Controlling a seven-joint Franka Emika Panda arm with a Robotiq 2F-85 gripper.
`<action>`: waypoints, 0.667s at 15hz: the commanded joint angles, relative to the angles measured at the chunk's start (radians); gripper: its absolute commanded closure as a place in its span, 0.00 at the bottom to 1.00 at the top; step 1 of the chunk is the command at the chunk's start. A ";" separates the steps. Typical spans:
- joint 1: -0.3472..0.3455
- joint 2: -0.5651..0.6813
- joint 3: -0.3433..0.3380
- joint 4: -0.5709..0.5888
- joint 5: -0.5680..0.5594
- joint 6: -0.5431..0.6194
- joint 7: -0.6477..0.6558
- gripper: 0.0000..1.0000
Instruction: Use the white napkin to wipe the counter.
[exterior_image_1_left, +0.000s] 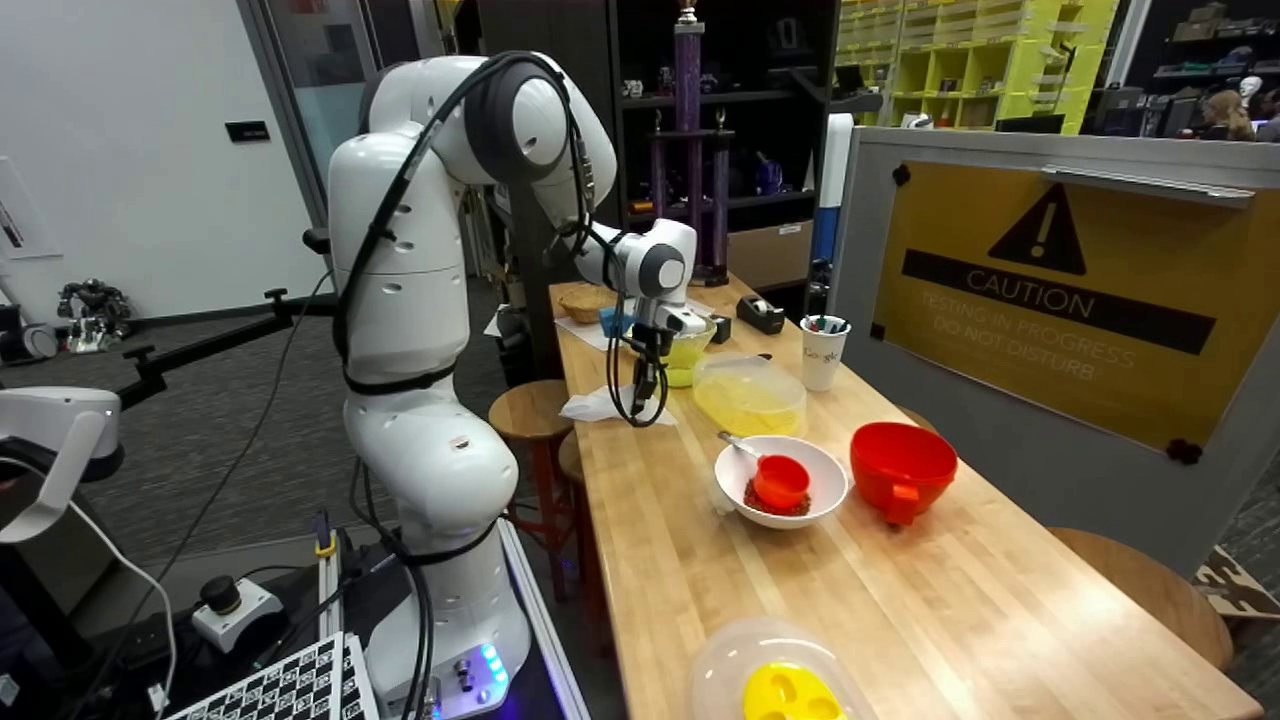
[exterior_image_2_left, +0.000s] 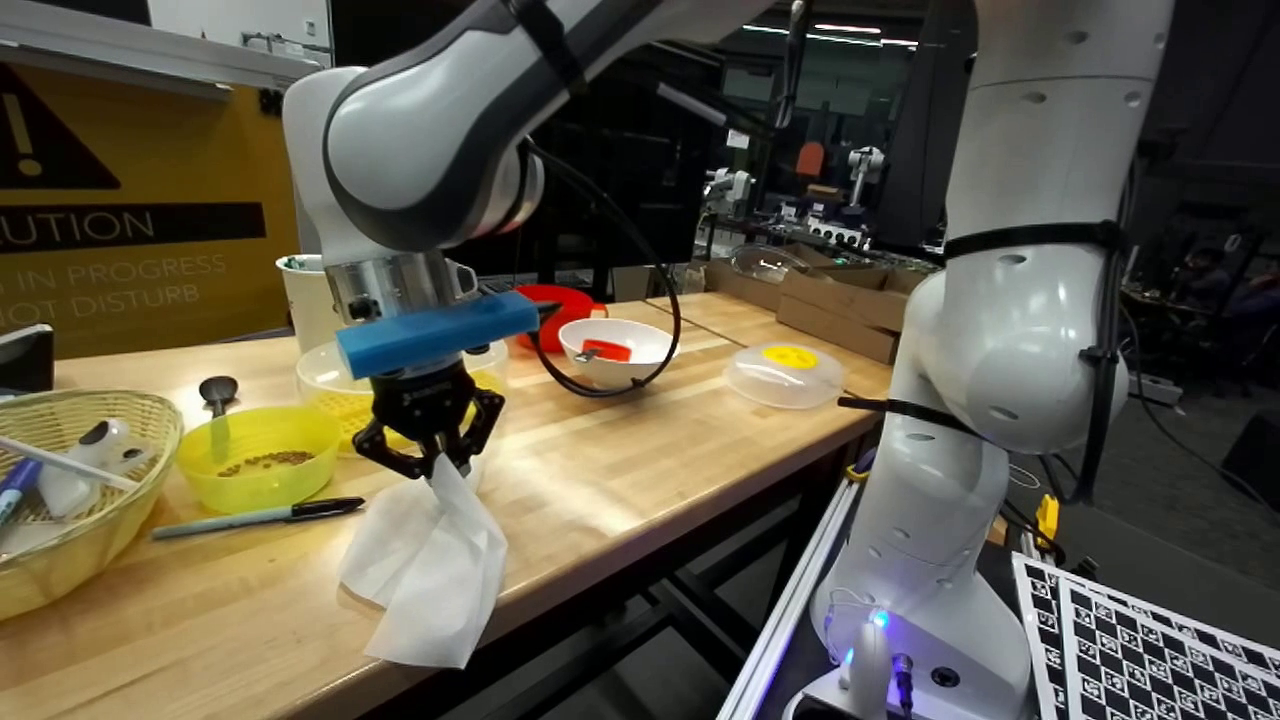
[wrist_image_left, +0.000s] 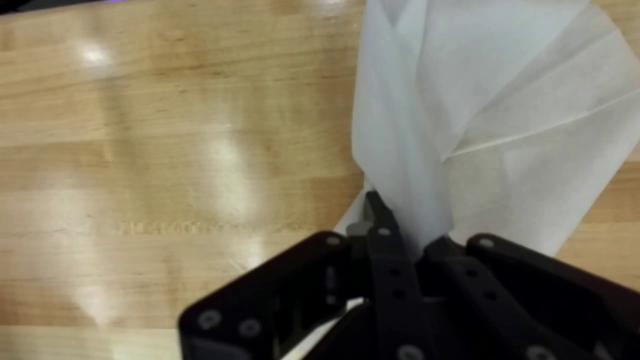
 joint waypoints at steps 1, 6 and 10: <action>-0.029 0.036 -0.033 0.010 -0.006 0.011 0.001 1.00; -0.098 -0.001 -0.088 -0.037 0.051 0.017 -0.039 1.00; -0.158 -0.002 -0.139 -0.058 0.092 0.011 -0.042 1.00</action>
